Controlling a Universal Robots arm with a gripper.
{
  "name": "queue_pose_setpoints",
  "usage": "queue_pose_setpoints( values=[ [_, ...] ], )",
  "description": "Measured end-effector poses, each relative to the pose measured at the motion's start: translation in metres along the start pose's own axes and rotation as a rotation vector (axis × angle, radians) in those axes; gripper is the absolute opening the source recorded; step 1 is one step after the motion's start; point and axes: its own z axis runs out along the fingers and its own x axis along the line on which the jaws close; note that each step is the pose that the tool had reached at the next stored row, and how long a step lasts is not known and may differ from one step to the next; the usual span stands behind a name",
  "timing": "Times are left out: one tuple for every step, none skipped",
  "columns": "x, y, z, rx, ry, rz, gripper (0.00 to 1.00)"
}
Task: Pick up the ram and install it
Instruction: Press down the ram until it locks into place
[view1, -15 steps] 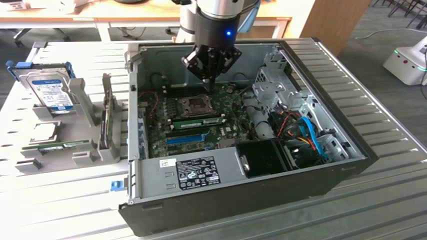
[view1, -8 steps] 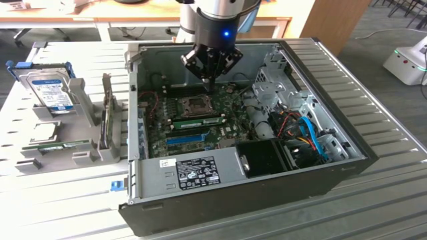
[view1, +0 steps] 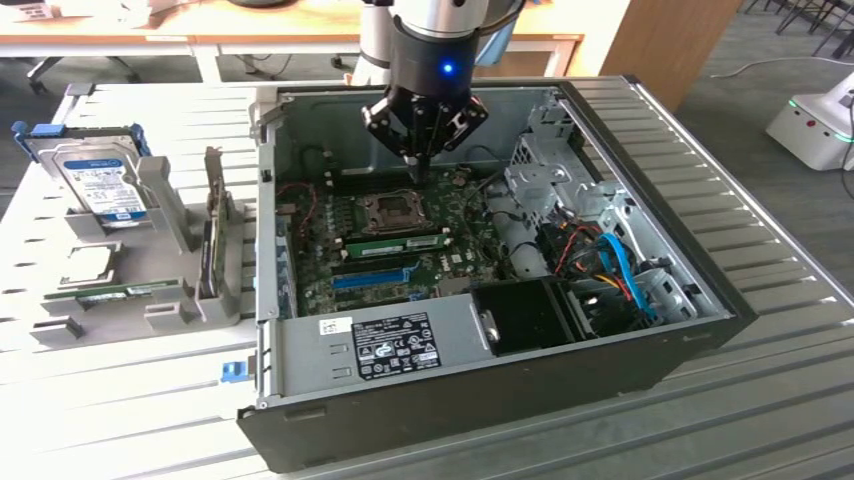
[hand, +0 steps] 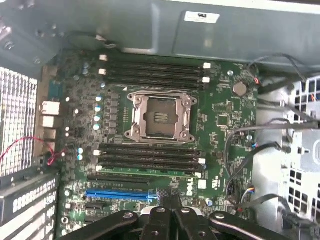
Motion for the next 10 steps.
queue_pose_setpoints(
  values=[
    [0.0000,0.0000,0.0000,0.0000,-0.0001,0.004,0.11],
    [0.0000,0.0000,0.0000,0.0000,-0.0002,0.004,0.11],
    [0.0000,0.0000,0.0000,0.0001,-0.0001,0.004,0.11],
    [0.0000,0.0000,0.0000,0.0000,-0.0002,0.004,0.11],
    [0.0000,0.0000,0.0000,0.0001,-0.0002,0.004,0.11],
    [0.0001,0.0000,0.0001,0.0002,0.0005,0.005,0.11],
    [0.0000,0.0000,0.0002,0.0004,0.0019,0.005,0.11],
    [-0.0002,0.0000,0.0002,0.0009,0.0054,0.005,0.11],
    [-0.0004,0.0000,0.0002,0.0020,0.0112,0.005,0.11],
    [-0.0006,0.0000,0.0001,0.0031,0.0171,0.005,0.11]
  ],
)
